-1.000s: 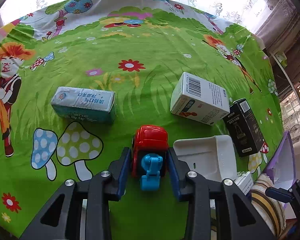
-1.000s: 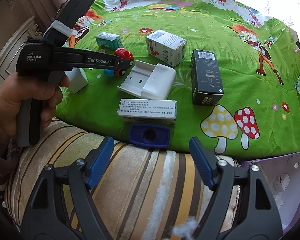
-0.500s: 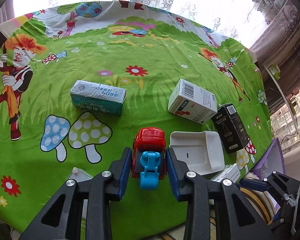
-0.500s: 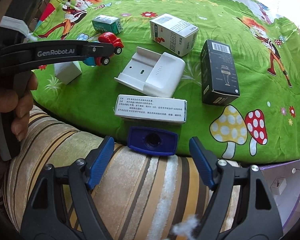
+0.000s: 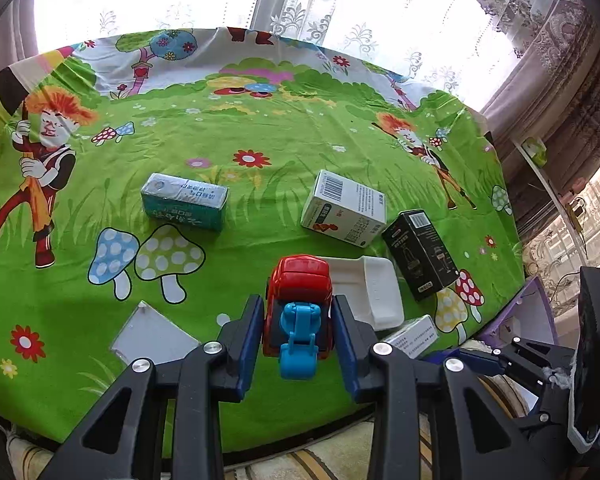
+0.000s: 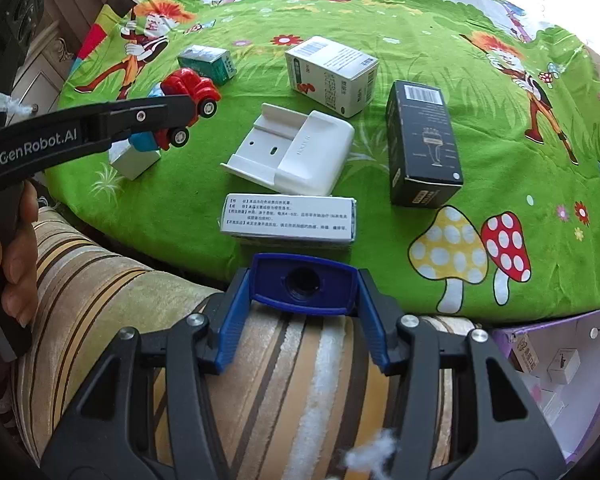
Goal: Organize rigid objects
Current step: 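Lift the red toy car with the left gripper while the right grasps the blue plastic piece, then carry the red car and blue piece over the storage box and open both grippers, then move both open grippers back over the boxes on the bed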
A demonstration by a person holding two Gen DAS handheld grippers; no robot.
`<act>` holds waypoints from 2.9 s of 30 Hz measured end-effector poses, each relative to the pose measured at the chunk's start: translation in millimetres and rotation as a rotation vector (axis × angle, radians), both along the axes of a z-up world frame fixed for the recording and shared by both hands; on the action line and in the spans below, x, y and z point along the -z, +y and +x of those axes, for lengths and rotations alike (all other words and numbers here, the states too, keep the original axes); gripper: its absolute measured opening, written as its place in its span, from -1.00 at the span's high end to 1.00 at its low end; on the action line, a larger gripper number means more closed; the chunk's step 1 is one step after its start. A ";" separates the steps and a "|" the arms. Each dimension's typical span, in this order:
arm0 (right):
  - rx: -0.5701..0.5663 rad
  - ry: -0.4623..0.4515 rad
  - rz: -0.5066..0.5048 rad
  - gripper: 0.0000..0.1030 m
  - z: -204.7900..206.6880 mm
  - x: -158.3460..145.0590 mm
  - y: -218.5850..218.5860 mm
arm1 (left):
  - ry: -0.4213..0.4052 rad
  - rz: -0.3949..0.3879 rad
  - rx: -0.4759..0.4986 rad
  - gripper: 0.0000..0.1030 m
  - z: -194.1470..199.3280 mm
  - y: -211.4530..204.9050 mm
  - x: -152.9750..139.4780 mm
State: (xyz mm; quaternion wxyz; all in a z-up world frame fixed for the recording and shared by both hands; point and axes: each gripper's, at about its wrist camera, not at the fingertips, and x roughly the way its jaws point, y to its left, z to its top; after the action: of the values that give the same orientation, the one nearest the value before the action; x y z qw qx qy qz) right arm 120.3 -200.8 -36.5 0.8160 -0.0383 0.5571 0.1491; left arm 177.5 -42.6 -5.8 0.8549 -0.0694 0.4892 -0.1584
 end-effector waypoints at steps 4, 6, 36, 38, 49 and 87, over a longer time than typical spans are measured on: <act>0.021 -0.028 0.012 -0.08 -7.3 -9.2 -11.6 | -0.009 -0.019 0.005 0.31 -11.6 -6.7 -7.7; 0.028 -0.044 0.018 -0.08 -12.3 -14.0 -15.8 | -0.010 -0.029 0.010 0.31 -18.1 -11.5 -9.6; 0.210 -0.137 0.065 -0.08 -74.8 -45.0 -116.4 | -0.014 -0.056 0.194 0.31 -80.2 -111.3 -32.5; 0.234 -0.137 0.066 -0.08 -80.4 -44.7 -128.7 | -0.014 -0.054 0.216 0.31 -83.7 -121.3 -33.2; 0.394 -0.149 0.030 -0.08 -114.2 -45.4 -205.1 | 0.007 -0.061 0.353 0.31 -107.4 -181.0 -33.3; 0.657 -0.249 -0.016 -0.57 -148.9 -63.0 -281.1 | -0.052 -0.011 0.555 -0.16 -149.4 -268.7 -46.0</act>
State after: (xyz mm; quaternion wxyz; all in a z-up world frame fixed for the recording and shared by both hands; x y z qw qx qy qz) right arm -28.6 -481.8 26.6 0.8817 0.1189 0.4371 -0.1317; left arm 28.1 -311.3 40.2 0.7906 0.0665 0.4666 -0.3909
